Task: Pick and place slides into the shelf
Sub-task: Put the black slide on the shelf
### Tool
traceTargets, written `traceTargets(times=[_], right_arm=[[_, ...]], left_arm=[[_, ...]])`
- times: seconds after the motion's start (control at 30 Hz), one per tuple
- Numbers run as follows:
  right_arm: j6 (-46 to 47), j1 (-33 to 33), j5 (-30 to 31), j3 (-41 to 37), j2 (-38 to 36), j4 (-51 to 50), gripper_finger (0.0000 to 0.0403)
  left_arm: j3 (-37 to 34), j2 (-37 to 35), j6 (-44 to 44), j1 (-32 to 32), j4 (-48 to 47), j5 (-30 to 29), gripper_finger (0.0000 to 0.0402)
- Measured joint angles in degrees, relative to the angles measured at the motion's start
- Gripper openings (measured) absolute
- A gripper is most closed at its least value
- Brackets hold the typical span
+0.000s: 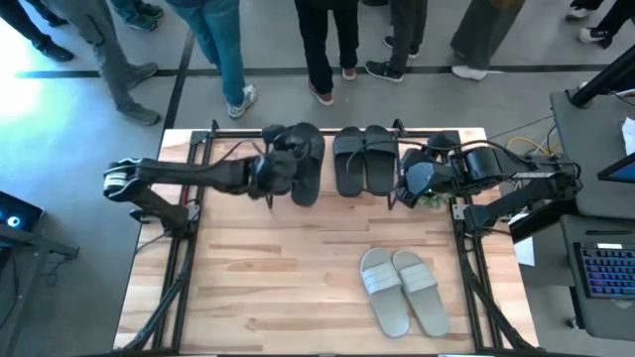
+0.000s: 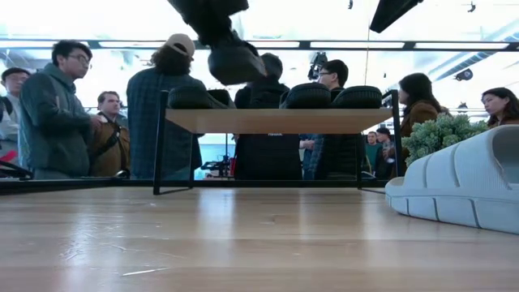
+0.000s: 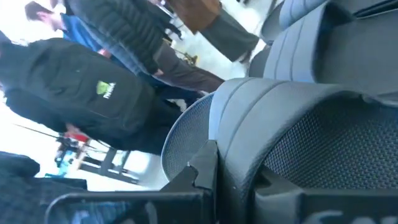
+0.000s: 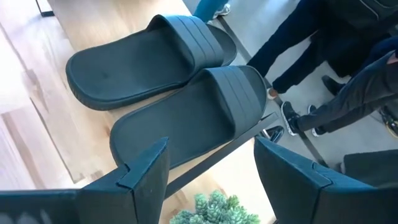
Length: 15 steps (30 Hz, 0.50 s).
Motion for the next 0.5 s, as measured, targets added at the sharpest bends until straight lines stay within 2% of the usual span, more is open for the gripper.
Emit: traceTargets(times=[0.13, 0.5], right_arm=[[0.8, 0.0, 0.0, 0.0, 0.0, 0.0, 0.0224], [2.6, 0.0, -0.1, 0.0, 0.0, -0.1, 0.0224]], left_arm=[[1.6, 3.3, 2.9, 2.8, 0.4, 3.6, 0.0], [9.2, 9.9, 3.8, 5.6, -2.3, 4.7, 0.0]])
